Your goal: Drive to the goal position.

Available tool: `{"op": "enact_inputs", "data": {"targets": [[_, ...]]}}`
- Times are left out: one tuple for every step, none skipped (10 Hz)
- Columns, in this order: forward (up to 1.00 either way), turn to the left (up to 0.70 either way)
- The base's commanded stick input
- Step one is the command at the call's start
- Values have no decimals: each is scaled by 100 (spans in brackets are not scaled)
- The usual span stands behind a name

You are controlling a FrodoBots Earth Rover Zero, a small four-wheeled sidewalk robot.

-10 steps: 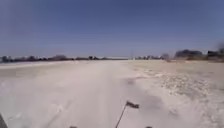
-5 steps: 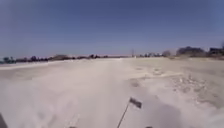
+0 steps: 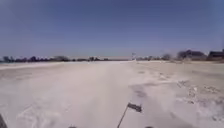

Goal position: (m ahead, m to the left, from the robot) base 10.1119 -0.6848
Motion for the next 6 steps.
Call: {"op": "enact_inputs", "data": {"targets": [[70, 0], [70, 0], [70, 0], [70, 0], [70, 0], [70, 0]]}}
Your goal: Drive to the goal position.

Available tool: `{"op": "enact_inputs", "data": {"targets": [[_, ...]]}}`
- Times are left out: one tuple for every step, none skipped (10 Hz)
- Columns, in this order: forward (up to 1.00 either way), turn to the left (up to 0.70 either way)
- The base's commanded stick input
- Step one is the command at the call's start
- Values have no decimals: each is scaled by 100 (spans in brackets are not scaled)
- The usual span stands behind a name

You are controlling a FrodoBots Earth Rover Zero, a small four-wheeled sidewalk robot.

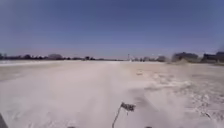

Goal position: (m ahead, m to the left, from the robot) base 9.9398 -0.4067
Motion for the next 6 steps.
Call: {"op": "enact_inputs", "data": {"targets": [[70, 0], [70, 0], [70, 0], [70, 0], [70, 0], [70, 0]]}}
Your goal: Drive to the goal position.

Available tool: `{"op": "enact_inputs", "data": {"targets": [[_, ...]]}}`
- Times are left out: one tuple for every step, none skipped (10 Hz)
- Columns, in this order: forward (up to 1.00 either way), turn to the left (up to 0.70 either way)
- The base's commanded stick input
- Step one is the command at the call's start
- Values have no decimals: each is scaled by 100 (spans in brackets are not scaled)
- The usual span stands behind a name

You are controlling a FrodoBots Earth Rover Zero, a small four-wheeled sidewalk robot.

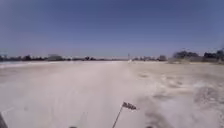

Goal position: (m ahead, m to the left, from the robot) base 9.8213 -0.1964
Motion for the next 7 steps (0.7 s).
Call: {"op": "enact_inputs", "data": {"targets": [[70, 0], [70, 0], [70, 0], [70, 0], [70, 0], [70, 0], [70, 0]]}}
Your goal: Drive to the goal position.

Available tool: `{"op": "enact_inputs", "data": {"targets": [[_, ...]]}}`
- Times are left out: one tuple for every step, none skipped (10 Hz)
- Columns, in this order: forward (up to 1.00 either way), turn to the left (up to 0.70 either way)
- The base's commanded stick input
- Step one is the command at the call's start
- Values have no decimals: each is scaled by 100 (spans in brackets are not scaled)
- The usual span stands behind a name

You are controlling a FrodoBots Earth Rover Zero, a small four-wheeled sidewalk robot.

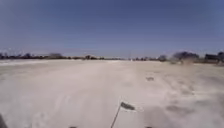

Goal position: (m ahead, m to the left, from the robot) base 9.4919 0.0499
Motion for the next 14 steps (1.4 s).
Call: {"op": "enact_inputs", "data": {"targets": [[70, 0], [70, 0], [70, 0], [70, 0], [70, 0], [70, 0], [70, 0], [70, 0], [70, 0], [70, 0], [70, 0], [70, 0], [70, 0], [70, 0]]}}
